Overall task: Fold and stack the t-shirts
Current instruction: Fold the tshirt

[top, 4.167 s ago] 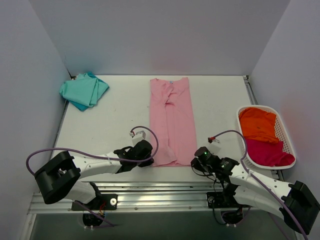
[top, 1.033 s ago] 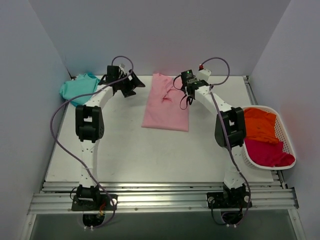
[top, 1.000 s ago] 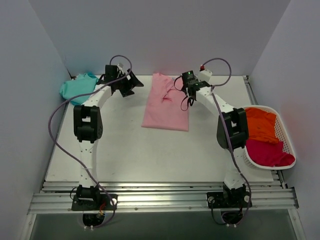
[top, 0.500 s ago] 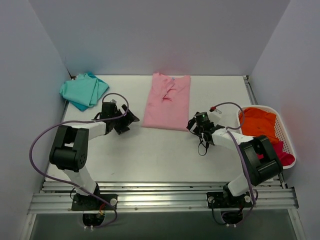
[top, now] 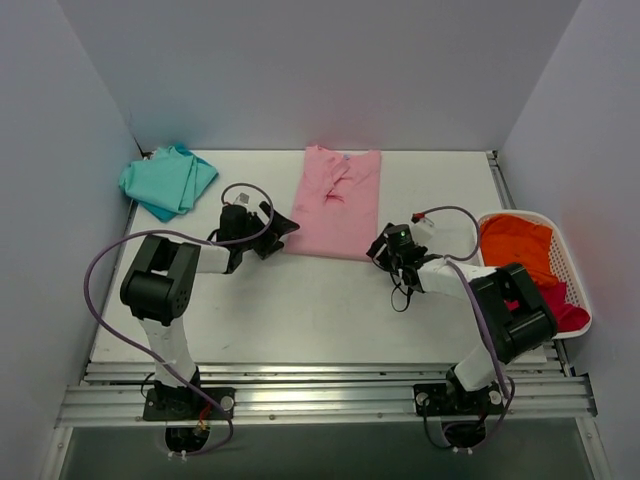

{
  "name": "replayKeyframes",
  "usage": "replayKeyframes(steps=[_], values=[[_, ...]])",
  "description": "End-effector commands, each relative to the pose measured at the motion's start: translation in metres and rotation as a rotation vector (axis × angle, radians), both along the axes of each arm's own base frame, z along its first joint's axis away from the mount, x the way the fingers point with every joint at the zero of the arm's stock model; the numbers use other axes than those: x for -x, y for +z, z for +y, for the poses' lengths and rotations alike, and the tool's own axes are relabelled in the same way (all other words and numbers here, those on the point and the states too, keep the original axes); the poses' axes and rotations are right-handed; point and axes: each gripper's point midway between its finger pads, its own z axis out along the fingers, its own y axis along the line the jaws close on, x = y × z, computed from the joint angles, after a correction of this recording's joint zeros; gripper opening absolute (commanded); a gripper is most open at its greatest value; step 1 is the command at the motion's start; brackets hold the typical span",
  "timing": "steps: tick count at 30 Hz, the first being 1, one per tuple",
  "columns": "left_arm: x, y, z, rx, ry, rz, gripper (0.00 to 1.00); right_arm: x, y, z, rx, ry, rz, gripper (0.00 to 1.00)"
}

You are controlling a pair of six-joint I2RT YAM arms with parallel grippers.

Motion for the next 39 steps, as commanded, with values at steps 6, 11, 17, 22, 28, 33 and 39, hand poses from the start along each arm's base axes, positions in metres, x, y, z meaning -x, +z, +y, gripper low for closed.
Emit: replayKeyframes(steps=[6,11,17,22,28,33,39], values=[[0.026,-0.051,0.009,-0.059,0.028,0.151,1.00,-0.012,-0.016,0.036,-0.040,0.056,0.018,0.45],[0.028,-0.051,0.009,-0.059,0.029,0.146,1.00,-0.010,-0.025,0.039,-0.029,0.056,0.042,0.34],[0.031,-0.053,0.010,-0.053,0.029,0.152,0.82,-0.010,-0.022,0.033,-0.006,0.043,0.045,0.28],[0.037,-0.055,0.007,-0.051,0.024,0.152,0.75,-0.010,-0.027,0.031,-0.002,0.039,0.058,0.11],[0.037,-0.060,-0.001,-0.048,-0.001,0.153,0.58,-0.010,-0.034,0.031,0.003,0.042,0.079,0.00],[0.039,-0.062,-0.006,-0.049,-0.020,0.150,0.48,-0.011,-0.036,0.029,0.012,0.037,0.084,0.00],[0.037,-0.062,-0.008,-0.062,-0.022,0.144,0.15,-0.012,-0.036,0.028,0.015,0.032,0.087,0.00]])
